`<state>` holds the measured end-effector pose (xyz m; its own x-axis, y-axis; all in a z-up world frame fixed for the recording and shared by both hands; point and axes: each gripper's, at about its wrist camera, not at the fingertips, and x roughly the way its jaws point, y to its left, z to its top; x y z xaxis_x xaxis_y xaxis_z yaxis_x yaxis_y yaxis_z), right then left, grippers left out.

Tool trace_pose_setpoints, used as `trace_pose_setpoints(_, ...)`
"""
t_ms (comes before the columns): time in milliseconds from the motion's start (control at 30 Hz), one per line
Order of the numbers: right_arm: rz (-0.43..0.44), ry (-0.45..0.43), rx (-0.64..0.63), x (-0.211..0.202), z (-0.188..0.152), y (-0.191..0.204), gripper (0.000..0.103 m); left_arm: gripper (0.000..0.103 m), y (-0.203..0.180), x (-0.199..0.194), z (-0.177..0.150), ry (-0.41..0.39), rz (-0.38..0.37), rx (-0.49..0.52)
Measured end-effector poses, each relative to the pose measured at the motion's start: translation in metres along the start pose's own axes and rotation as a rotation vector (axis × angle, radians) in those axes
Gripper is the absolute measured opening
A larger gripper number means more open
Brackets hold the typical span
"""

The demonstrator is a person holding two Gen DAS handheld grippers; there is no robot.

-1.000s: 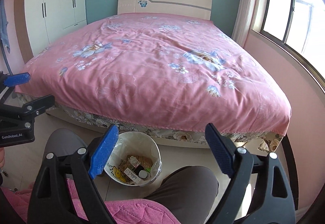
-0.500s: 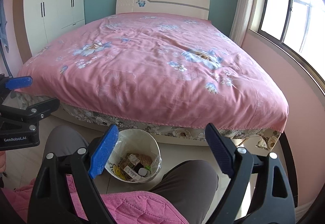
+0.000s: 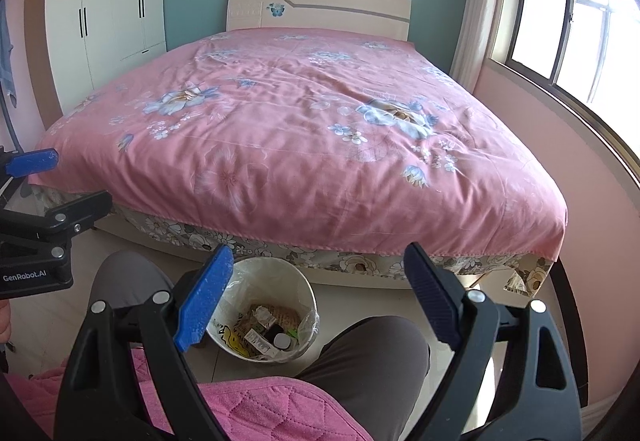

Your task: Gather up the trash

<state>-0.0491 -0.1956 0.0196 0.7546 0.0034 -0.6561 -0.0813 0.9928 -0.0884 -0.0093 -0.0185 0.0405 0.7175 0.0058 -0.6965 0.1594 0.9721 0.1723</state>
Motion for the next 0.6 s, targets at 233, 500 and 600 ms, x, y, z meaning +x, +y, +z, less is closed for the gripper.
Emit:
trace_pose_setpoints(233,0.002,0.009,-0.001,0.0018,-0.0004,0.0016,0.086,0.095,-0.0003,0.0002,0.0,0.002,0.001,0.001)
trace_pose_setpoints(500,-0.003,0.005,0.001,0.0014,-0.0019,0.0008,0.086,0.095,0.0003,0.0001,0.0,0.001,0.001,0.002)
trace_pose_setpoints(600,-0.004,0.005,0.002,0.0012,-0.0016,0.0011,0.086,0.095,0.0001,-0.0004,0.0002,0.002,0.0,0.001)
